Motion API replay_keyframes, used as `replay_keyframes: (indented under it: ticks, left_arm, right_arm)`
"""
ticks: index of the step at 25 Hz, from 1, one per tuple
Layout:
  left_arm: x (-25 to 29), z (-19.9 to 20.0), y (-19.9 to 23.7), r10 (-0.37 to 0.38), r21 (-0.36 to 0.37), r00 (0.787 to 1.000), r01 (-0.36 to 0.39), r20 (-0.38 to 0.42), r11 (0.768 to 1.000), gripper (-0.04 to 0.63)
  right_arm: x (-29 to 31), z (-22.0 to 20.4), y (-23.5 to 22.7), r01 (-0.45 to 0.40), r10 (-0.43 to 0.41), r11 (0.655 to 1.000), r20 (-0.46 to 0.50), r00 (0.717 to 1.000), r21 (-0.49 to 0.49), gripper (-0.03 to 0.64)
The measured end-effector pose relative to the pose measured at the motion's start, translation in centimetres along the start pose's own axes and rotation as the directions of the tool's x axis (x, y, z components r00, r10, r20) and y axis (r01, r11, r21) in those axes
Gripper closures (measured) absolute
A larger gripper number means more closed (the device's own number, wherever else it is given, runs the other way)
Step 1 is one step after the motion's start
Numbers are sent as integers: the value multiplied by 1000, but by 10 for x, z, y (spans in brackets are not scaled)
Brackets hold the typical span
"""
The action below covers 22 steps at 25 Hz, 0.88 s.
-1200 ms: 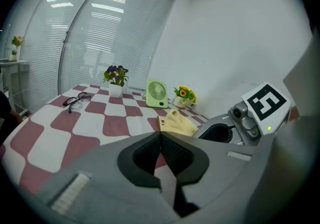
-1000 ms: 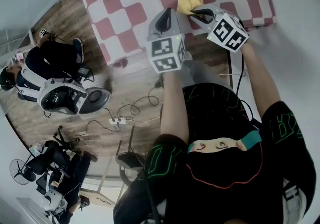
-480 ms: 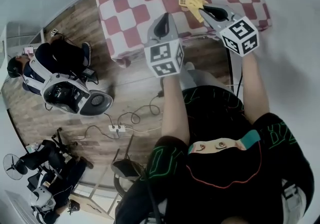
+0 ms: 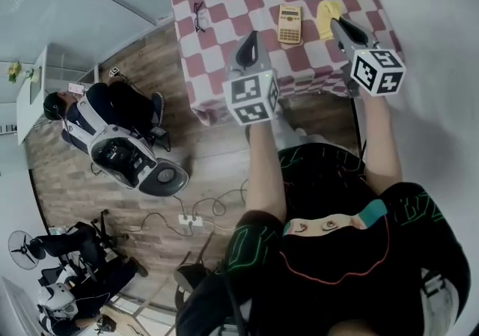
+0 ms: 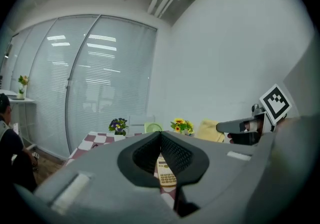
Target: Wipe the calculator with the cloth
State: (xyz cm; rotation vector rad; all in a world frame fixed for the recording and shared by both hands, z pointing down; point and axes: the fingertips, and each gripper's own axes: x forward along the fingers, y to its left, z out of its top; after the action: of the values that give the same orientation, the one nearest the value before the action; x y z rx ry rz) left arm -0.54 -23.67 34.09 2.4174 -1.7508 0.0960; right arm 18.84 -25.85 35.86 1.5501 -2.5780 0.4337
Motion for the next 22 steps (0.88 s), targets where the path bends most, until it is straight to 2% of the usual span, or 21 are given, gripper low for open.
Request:
replay_keyframes:
  ticks: [3, 10, 13, 19, 22]
  left_arm:
    - [2, 18, -7, -11, 27, 999, 10, 33, 1000, 584]
    - [11, 49, -17, -30, 98, 996, 21, 85, 995, 584]
    - [16, 61, -19, -31, 147, 994, 14, 109, 989, 584]
    - [24, 77, -23, -51, 163, 992, 31, 119, 986, 584]
    - [29, 87, -24, -54, 182, 987, 26, 149, 983, 584]
  right_arm:
    - [-14, 21, -13, 43, -43, 999, 59, 997, 8, 581]
    - [-28, 56, -21, 86, -78, 995, 158, 984, -42, 581]
    - [-30, 68, -25, 101, -87, 993, 186, 979, -65, 581]
    - [-31, 79, -27, 110, -89, 990, 217, 972, -85, 581]
    - [-29, 86, -29, 114, -88, 988, 230, 969, -100, 581]
